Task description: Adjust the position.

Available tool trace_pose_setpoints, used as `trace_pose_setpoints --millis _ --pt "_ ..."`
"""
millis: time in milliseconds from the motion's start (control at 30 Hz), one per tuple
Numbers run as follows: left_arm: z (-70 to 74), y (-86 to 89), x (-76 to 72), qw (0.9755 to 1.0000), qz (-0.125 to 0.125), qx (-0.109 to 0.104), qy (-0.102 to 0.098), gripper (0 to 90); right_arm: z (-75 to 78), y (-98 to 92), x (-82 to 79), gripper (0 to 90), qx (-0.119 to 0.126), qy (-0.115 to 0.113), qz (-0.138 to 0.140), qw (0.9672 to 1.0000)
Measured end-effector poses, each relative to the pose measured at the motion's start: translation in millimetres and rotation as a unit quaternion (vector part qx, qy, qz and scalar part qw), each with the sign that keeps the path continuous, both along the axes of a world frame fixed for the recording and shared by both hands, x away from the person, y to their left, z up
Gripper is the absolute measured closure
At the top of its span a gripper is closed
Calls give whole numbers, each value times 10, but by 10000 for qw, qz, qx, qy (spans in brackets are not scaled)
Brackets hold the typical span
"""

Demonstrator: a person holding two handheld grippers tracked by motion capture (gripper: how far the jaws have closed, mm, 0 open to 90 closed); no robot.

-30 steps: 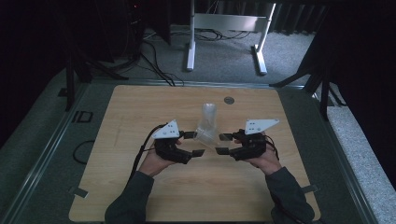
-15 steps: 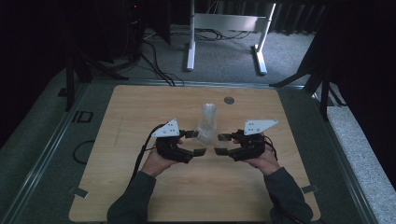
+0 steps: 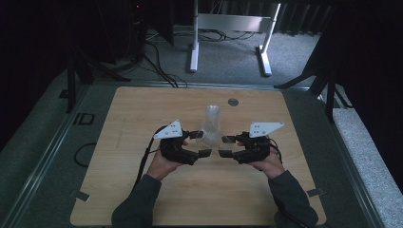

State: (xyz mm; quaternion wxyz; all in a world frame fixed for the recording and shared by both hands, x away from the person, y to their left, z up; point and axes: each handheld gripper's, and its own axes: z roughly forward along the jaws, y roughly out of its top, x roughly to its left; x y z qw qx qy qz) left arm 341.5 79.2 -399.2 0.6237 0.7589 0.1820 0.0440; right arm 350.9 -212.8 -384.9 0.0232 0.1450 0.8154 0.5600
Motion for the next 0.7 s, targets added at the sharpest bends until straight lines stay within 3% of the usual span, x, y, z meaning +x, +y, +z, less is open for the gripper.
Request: trace_pose_setpoints --millis 700 --pt "7 -96 22 9999 -37 -91 26 206 0 -8 -1 416 48 -39 -16 10000"
